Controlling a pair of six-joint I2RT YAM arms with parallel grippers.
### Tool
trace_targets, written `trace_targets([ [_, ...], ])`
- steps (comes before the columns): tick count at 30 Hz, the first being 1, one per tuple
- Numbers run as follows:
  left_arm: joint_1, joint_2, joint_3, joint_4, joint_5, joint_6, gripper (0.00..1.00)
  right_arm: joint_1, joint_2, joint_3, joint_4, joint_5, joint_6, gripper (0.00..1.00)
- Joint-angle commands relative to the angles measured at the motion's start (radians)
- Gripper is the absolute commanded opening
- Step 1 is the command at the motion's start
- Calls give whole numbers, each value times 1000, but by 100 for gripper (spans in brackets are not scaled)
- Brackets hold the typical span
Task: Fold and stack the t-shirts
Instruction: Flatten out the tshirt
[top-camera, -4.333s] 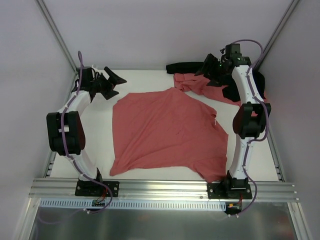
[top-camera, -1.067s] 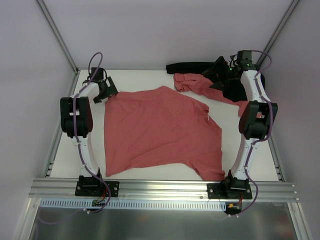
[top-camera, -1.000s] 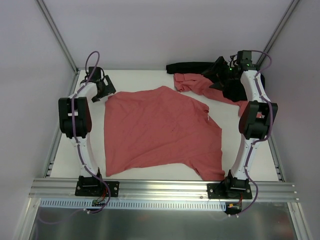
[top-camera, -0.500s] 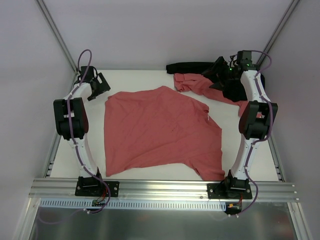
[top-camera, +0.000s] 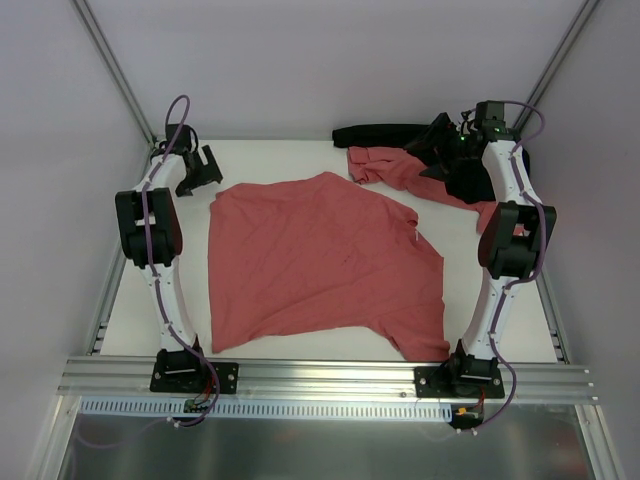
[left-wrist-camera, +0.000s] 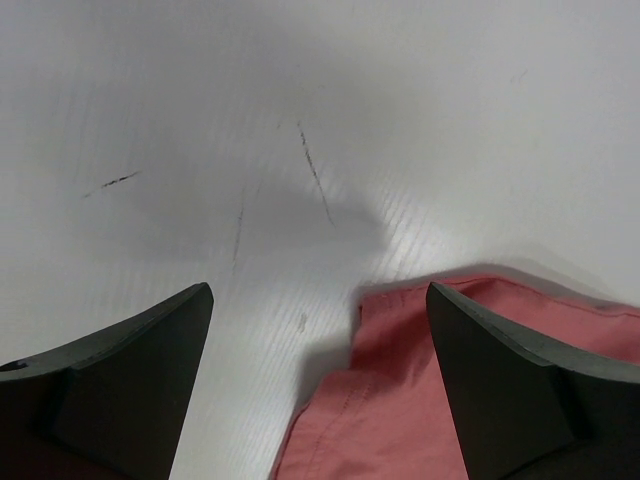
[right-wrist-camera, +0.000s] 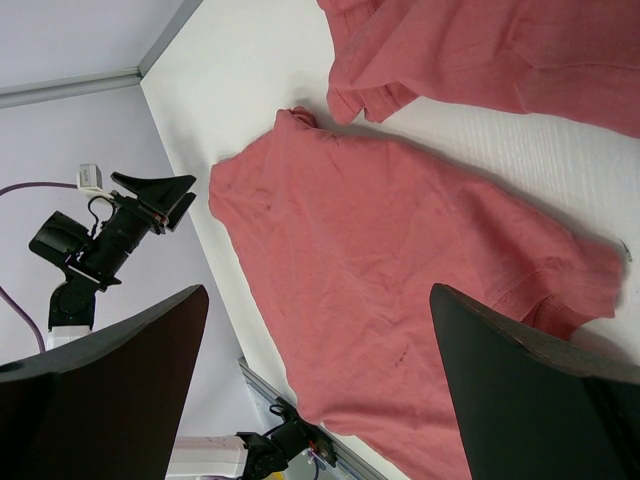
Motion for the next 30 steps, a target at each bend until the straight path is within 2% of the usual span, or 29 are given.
trace_targets([
  [1, -5, 10, 55, -113, -40, 113, 90, -8, -67, 6, -4, -35, 10, 100],
  [5, -5, 0, 47, -133, -11, 224, 90, -8, -62, 7, 0, -38, 15, 99],
  [9, -5, -12, 35, -114, 40, 270, 90, -8, -61, 6, -1, -41, 15, 99],
  [26, -57, 39, 19, -74, 215, 292, 84, -12, -58, 20, 2, -51, 27, 99],
  [30, -69, 48, 18, -74, 197, 292, 83, -16, -58, 23, -3, -52, 26, 99],
])
